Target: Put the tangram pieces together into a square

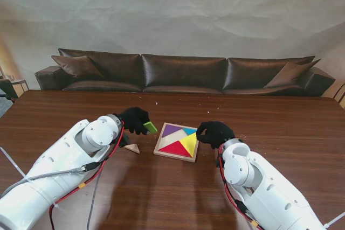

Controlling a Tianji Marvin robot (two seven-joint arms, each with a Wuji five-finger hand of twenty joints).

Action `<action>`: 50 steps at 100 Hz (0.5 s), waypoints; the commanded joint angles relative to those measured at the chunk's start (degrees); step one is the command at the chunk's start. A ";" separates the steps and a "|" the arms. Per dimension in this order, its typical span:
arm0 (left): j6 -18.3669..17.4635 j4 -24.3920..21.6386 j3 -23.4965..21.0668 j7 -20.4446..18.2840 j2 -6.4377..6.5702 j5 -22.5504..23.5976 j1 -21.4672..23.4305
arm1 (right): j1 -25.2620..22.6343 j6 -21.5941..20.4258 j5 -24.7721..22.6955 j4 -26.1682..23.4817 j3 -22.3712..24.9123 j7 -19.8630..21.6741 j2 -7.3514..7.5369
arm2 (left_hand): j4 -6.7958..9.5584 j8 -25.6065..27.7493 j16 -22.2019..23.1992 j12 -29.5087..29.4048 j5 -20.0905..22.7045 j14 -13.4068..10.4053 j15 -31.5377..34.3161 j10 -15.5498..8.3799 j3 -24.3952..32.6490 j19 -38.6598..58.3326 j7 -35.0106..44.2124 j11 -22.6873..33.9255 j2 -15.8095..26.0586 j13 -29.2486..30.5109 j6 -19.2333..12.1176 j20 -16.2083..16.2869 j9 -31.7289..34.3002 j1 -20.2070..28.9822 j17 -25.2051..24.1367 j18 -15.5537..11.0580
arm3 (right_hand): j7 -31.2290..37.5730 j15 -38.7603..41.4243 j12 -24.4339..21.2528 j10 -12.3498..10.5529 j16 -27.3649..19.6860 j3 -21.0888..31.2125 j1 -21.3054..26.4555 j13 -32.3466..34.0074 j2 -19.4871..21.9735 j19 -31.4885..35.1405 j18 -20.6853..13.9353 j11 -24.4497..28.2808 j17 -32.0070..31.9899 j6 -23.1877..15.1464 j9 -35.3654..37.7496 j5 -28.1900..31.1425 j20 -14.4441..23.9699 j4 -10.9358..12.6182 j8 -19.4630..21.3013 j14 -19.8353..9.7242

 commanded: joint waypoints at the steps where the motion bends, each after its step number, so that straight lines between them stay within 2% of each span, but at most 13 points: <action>1: 0.36 0.60 0.85 -1.19 -1.80 -0.97 -0.81 | 0.24 0.46 0.26 0.66 0.29 0.67 -0.20 | 2.22 1.40 1.45 0.86 2.32 1.70 2.67 -0.73 0.79 4.59 1.65 0.53 4.10 1.25 -1.23 1.53 2.65 3.05 0.11 -0.47 | 0.90 0.99 -0.54 1.15 -0.37 -0.19 -1.63 -0.75 0.74 1.49 0.42 1.13 -6.67 0.57 -1.39 0.73 -0.17 1.65 -0.54 0.47; 19: 1.23 5.19 4.18 0.02 -4.18 -5.18 -3.60 | 0.83 0.90 1.06 1.94 0.68 0.48 -0.39 | 2.06 1.50 3.76 0.29 2.59 1.31 6.93 -0.44 1.03 6.68 1.48 0.33 3.84 2.04 -1.20 2.49 2.96 2.80 0.29 -0.63 | 0.89 1.10 -0.53 1.30 -0.33 -0.15 -1.63 -0.74 0.88 1.56 0.42 1.15 -6.65 0.72 -1.40 0.69 -0.14 1.66 -0.56 0.61; 22: 1.35 6.00 4.56 0.40 -4.67 -5.97 -3.97 | 0.96 0.95 1.25 2.18 0.69 0.51 -0.42 | 2.07 1.50 4.08 0.28 2.57 2.05 7.41 -0.36 1.10 6.88 1.43 0.37 3.78 2.02 -1.13 2.53 3.04 2.84 0.46 -0.73 | 0.91 1.11 -0.53 1.26 -0.33 -0.15 -1.62 -0.71 0.89 1.57 0.40 1.16 -6.64 0.70 -1.42 0.77 -0.14 1.66 -0.56 0.67; 50: 2.41 12.24 7.15 2.81 -8.51 -11.30 -6.86 | 1.92 1.26 2.26 3.77 0.46 0.50 -0.65 | 2.05 1.63 6.95 0.03 2.80 0.39 11.67 -0.12 1.27 8.58 1.20 0.32 3.62 2.61 -0.77 3.00 3.10 2.87 0.50 -1.08 | 0.92 1.13 -0.54 1.32 -0.35 -0.15 -1.60 -0.69 0.96 1.62 0.52 1.22 -6.58 0.79 -1.42 0.75 -0.14 1.68 -0.59 0.67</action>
